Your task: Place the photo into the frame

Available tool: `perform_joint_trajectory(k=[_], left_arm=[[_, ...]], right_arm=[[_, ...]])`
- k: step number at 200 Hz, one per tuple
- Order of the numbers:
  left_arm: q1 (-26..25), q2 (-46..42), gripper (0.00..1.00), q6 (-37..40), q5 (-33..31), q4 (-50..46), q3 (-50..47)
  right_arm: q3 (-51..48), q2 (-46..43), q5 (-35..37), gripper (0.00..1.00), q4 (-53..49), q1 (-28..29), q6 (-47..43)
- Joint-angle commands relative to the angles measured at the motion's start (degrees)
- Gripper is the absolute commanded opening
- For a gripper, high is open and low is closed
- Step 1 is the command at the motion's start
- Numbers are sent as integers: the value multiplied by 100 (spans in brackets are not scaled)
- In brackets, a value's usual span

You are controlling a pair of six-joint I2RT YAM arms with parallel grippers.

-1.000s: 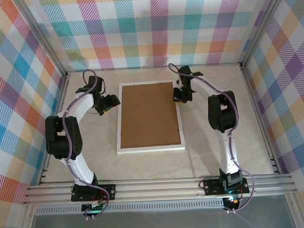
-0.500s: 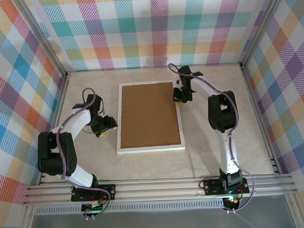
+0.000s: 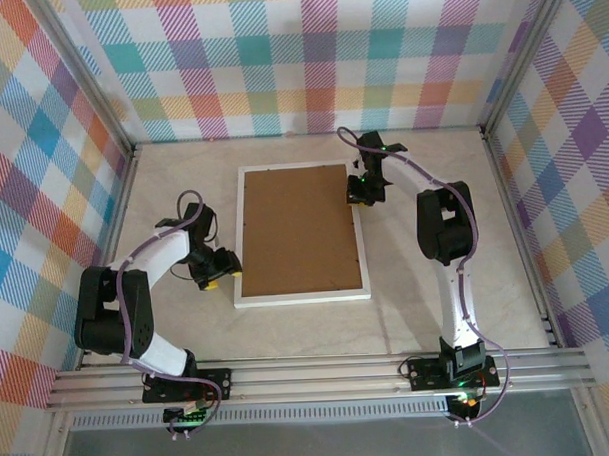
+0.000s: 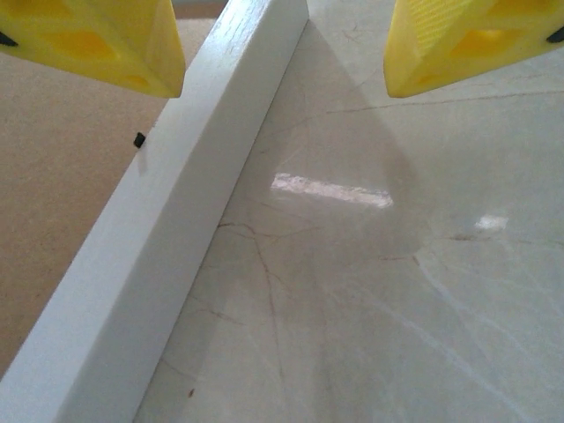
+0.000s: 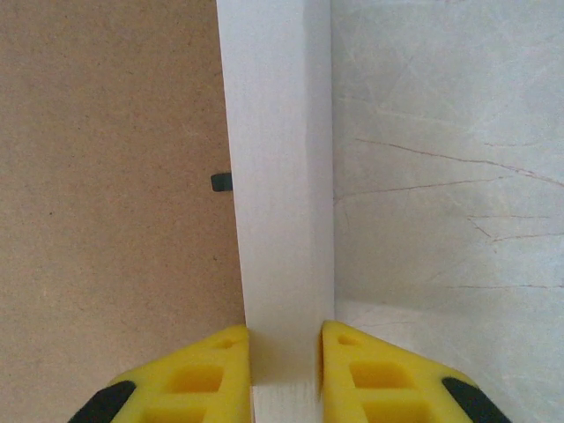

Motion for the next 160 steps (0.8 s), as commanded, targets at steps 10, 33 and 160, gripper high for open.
perform_joint_trajectory(k=[10,33,160], left_arm=[[-100,117,61,-46,-24,107,90],[-129,220,61,-15,-66,142,141],[-170,219,61,147,-319,132,344]], right_arm=[[-138,57,-49,21,0,98,79],[-149,51,-49,21,-1,99,85],[-208,38,-66,21,47,98,116]])
